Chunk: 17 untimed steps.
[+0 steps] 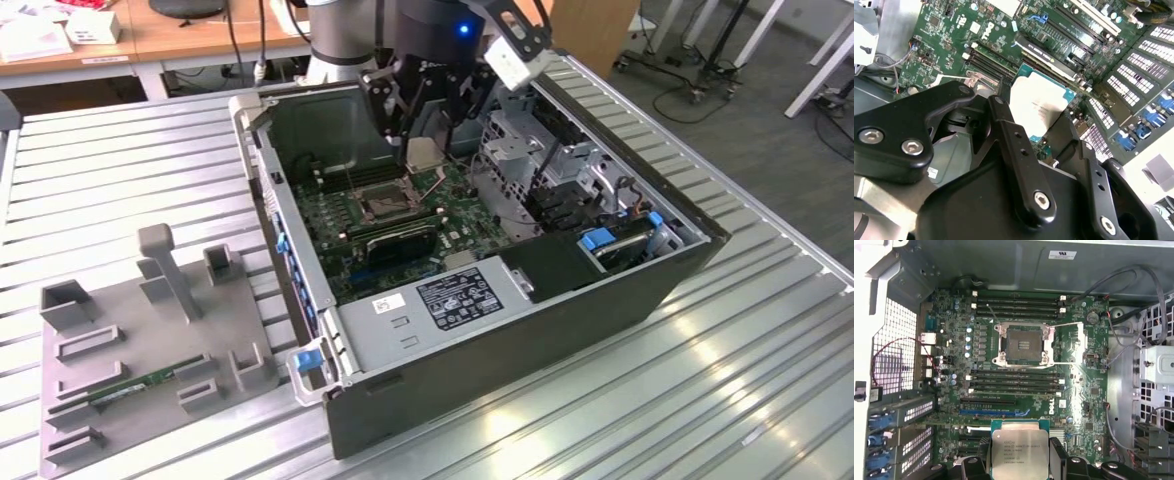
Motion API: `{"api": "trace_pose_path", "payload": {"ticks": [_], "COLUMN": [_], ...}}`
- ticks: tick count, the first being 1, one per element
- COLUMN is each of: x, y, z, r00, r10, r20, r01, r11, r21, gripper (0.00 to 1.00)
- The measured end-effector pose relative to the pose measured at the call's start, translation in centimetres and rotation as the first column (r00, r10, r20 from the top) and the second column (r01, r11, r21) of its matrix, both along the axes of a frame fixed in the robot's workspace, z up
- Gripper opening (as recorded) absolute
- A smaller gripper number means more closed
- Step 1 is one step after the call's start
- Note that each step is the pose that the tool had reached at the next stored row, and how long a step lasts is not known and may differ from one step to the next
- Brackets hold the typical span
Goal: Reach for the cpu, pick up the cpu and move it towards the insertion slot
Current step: 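Pick up the cpu and move it towards the insertion slot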
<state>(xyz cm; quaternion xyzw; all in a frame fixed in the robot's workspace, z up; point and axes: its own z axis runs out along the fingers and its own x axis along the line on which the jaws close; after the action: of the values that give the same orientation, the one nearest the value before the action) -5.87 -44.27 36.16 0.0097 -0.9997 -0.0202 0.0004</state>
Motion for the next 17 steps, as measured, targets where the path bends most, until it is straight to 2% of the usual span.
{"api": "trace_pose_path", "payload": {"ticks": [9, 17], "x": [0.0, 0.0], "y": [2.02, 3.25], "z": [-0.1, -0.15], "r00": [1.0, 1.0], "r10": [0.0, 0.0], "r20": [-0.0001, -0.0001], "r01": [0.0, 0.0], "r11": [1.0, 1.0], "r21": [-0.0001, -0.0001], "gripper": [0.54, 0.54]}}
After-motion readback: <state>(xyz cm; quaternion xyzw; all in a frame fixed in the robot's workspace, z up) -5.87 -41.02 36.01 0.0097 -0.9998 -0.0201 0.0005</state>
